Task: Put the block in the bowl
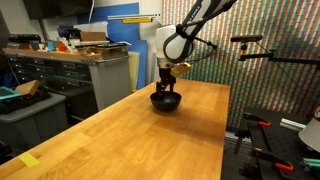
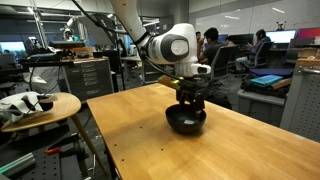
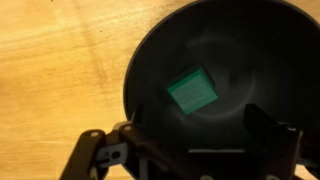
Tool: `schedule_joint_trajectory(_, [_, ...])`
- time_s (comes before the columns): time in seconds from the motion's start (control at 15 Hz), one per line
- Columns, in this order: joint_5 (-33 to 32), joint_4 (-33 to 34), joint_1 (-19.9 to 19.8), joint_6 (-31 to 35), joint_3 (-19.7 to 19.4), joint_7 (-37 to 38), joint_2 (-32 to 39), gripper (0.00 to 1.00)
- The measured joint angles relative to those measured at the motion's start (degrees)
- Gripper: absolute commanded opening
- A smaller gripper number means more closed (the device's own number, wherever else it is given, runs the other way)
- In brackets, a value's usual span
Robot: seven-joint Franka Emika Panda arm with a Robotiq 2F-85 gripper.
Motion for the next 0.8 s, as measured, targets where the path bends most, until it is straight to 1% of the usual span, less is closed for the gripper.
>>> schedule_joint_trajectory(0.47, [1.6,0.0,-1.7,-1.1,0.7,-0.2,-3.6,1.0])
schedule_joint_trajectory(0.8, [4.3,1.3,-2.7,-8.6,2.4,-2.0,-6.8,1.0])
